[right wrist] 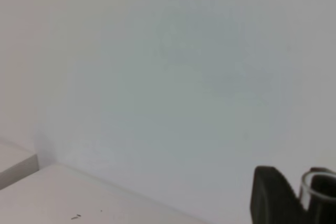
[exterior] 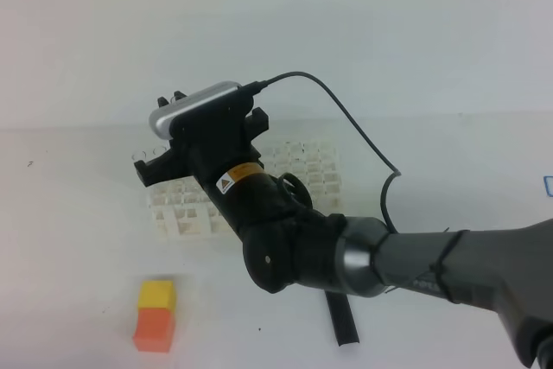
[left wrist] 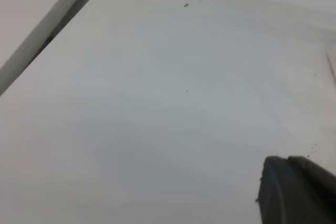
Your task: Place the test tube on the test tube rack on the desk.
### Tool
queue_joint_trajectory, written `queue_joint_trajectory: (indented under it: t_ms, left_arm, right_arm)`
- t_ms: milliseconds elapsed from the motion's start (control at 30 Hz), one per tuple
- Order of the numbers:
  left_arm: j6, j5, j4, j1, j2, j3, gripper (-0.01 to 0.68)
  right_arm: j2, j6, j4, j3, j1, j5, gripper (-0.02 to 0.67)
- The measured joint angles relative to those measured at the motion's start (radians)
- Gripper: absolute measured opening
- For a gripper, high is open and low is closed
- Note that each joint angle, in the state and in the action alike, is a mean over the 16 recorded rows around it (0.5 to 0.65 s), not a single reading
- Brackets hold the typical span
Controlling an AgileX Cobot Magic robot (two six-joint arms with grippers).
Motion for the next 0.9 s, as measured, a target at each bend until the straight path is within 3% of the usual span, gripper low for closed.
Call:
queue_joint_trajectory:
  t_ms: [900]
  left_arm:
    - [-0.037,-0.009,-0.010,0.000,0.003,-0.001,-0.001]
  right_arm:
    - [0.028,-0.039,0.030,-0.003,0.021,0.003,0.117]
